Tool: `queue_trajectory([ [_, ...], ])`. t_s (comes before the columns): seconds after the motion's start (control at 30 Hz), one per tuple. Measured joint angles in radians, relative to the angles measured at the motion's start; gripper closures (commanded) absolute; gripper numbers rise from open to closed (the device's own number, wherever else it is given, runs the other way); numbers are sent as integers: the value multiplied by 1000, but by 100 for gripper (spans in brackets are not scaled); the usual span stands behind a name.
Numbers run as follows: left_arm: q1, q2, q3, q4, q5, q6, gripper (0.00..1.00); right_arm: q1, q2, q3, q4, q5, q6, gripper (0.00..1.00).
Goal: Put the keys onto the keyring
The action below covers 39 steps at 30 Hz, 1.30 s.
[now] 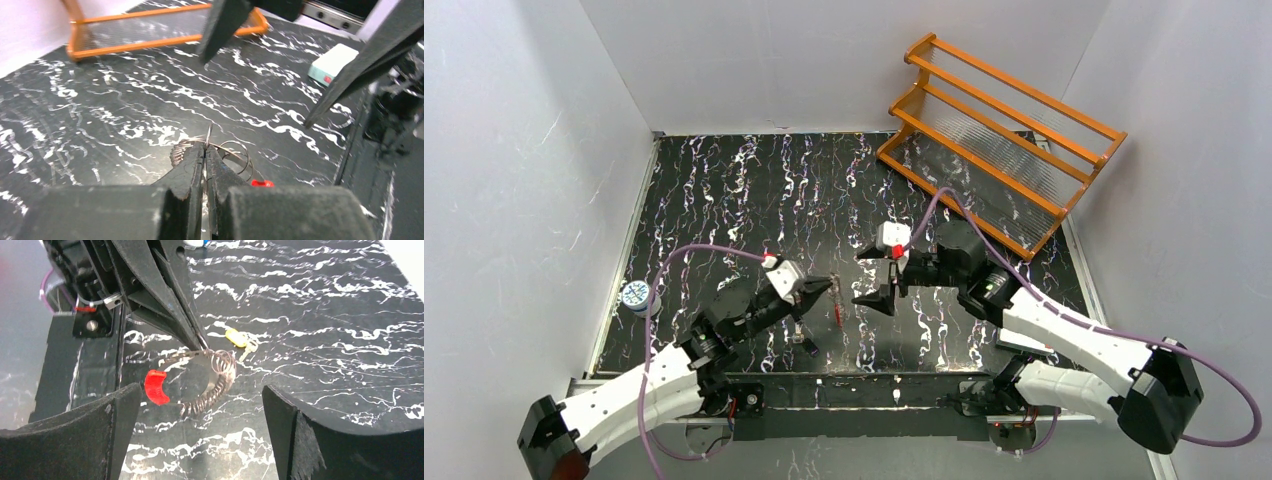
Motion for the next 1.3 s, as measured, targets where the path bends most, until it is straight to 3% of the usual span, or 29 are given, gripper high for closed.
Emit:
queue_trajectory([
  [0.2, 0, -176, -22, -51, -174, -38, 100, 0, -37, -23, 89, 170, 172, 1],
  [0.4, 0, -273, 29, -230, -300, -2, 100, -1, 75, 21, 44, 311, 330, 1],
  [0.5, 0, -288, 100, -351, -357, 26, 100, -2, 150, 48, 9, 283, 358, 3],
  [0.73, 0, -309, 293, -615, -492, 75, 100, 4, 265, 8, 105, 71, 404, 24],
  [0.97, 0, -376, 351, -761, -562, 89, 100, 124, 387, -18, 187, 71, 377, 38],
  [1.3, 0, -422, 367, -864, -607, 88, 100, 333, 552, 52, 162, 309, 205, 47],
])
